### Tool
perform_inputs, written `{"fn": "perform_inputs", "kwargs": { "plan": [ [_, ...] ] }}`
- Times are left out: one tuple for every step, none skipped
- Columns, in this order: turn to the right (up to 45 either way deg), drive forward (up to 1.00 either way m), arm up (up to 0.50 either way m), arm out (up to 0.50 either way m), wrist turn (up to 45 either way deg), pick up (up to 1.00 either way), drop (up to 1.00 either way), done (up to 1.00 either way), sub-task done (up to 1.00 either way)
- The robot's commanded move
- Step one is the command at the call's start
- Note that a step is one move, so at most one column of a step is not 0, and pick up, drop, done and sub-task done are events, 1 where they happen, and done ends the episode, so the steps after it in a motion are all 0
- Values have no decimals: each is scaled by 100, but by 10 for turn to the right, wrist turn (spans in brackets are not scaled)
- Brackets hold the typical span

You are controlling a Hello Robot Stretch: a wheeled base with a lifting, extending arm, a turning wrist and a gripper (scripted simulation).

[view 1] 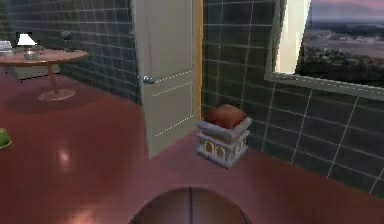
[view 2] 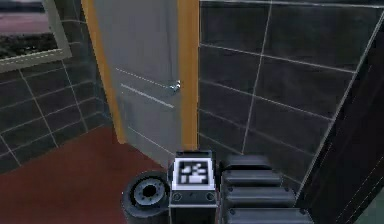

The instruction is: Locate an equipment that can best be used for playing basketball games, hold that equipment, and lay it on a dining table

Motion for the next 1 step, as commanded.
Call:
{"fn": "perform_inputs", "kwargs": {
  "plan": [
    [390, 0, 0, 0, 0, 0, 0, 0, 0]
  ]
}}
